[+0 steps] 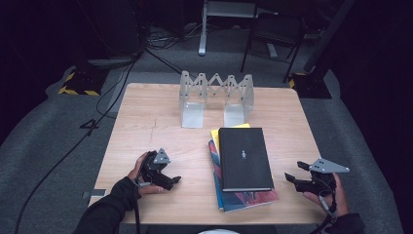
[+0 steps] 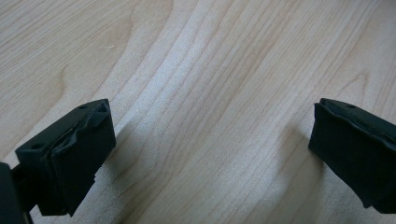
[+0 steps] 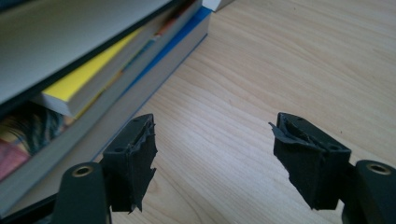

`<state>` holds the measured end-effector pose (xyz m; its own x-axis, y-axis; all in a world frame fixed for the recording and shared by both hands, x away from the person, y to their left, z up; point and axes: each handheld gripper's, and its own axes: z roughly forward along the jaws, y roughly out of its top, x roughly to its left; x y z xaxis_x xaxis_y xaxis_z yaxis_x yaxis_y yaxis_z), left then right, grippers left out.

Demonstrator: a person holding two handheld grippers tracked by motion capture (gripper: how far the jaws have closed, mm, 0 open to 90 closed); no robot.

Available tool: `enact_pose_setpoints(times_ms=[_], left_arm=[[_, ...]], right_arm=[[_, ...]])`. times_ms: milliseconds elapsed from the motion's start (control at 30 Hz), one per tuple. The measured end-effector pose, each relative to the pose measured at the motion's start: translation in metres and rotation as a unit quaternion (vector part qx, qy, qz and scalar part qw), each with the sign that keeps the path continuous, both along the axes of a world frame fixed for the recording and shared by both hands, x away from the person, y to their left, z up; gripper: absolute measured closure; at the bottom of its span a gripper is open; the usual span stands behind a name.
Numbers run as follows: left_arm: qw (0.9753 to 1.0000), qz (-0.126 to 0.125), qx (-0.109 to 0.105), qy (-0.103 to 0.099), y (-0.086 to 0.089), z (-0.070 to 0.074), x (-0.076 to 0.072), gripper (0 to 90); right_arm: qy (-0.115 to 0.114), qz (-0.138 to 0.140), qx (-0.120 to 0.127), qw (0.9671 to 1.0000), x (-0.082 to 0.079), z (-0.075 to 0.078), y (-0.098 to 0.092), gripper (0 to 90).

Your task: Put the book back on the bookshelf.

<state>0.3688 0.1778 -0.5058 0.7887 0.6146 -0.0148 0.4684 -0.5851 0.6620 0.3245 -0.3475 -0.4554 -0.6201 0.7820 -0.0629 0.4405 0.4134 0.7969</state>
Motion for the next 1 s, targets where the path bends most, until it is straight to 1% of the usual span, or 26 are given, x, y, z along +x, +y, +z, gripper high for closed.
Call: enact_pose_setpoints(times_ms=[67, 133, 167, 300, 433, 467, 500, 533, 567, 600, 633, 800, 833, 900, 933, 967, 1000], left_arm=[[1.0, 0.006, 0.0, 0.001, -0.001, 0.0, -0.001, 0.5], [0.9999, 0.01, 0.001, 0.001, -0.002, 0.0, -0.001, 0.5], [0.9999, 0.01, 0.002, 0.002, -0.002, 0.0, -0.001, 0.6], [0.9999, 0.011, 0.005, 0.003, -0.005, 0.001, -0.002, 0.5], [0.9999, 0.007, 0.007, 0.004, -0.006, 0.001, -0.003, 0.7], [1.0, 0.004, 0.007, 0.006, -0.008, 0.002, -0.003, 0.9], [1.0, 0.004, 0.007, 0.006, -0.008, 0.002, -0.003, 1.0], [0.9999, 0.004, 0.008, 0.006, -0.008, 0.002, -0.003, 1.0], [0.9999, 0.001, 0.01, 0.006, -0.009, 0.002, -0.003, 1.1], [0.9999, 0.003, 0.008, 0.006, -0.01, 0.002, -0.003, 1.1], [0.9999, 0.002, 0.008, 0.007, -0.01, 0.002, -0.003, 1.1], [0.9999, 0.0, 0.009, 0.006, -0.012, 0.002, -0.004, 1.2], [0.9999, -0.004, 0.009, 0.004, -0.012, 0.002, -0.003, 1.3], [0.9999, -0.009, 0.008, 0.003, -0.014, 0.003, -0.004, 3.2], [0.9998, -0.015, 0.009, -0.001, -0.015, 0.004, -0.004, 5.1], [0.9998, -0.019, 0.01, -0.005, -0.015, 0.005, -0.003, 7.4], [0.9997, -0.025, 0.005, -0.004, -0.017, 0.006, -0.003, 11.4]], right_arm=[[-0.004, 0.013, 0.005, 0.9999, -0.002, 0.006, 0.003, 28.7], [-0.007, 0.019, 0.008, 0.9998, -0.004, 0.011, 0.005, 27.8], [-0.006, 0.025, 0.014, 0.9996, -0.005, 0.015, 0.007, 27.4], [-0.009, 0.034, 0.021, 0.9991, -0.007, 0.023, 0.012, 26.7], [-0.007, 0.05, 0.025, 0.9984, -0.01, 0.03, 0.018, 26.2], [-0.006, 0.056, 0.028, 0.998, -0.011, 0.032, 0.021, 24.8], [-0.006, 0.056, 0.028, 0.998, -0.011, 0.032, 0.021, 24.8], [-0.006, 0.064, 0.029, 0.9975, -0.013, 0.033, 0.024, 23.8], [-0.008, 0.073, 0.022, 0.9971, -0.016, 0.035, 0.03, 24.0], [-0.01, 0.075, 0.021, 0.9969, -0.017, 0.036, 0.033, 24.0], [-0.01, 0.08, 0.024, 0.9965, -0.018, 0.037, 0.034, 24.0], [-0.013, 0.086, 0.035, 0.9956, -0.019, 0.042, 0.038, 23.5], [-0.014, 0.086, 0.033, 0.9956, -0.019, 0.044, 0.039, 23.6], [-0.011, 0.095, 0.036, 0.9948, -0.017, 0.046, 0.044, 23.8], [-0.014, 0.098, 0.032, 0.9946, -0.017, 0.047, 0.047, 23.9], [-0.015, 0.099, 0.027, 0.9946, -0.016, 0.049, 0.05, 23.9], [-0.012, 0.101, 0.029, 0.9944, -0.015, 0.05, 0.052, 23.9]])
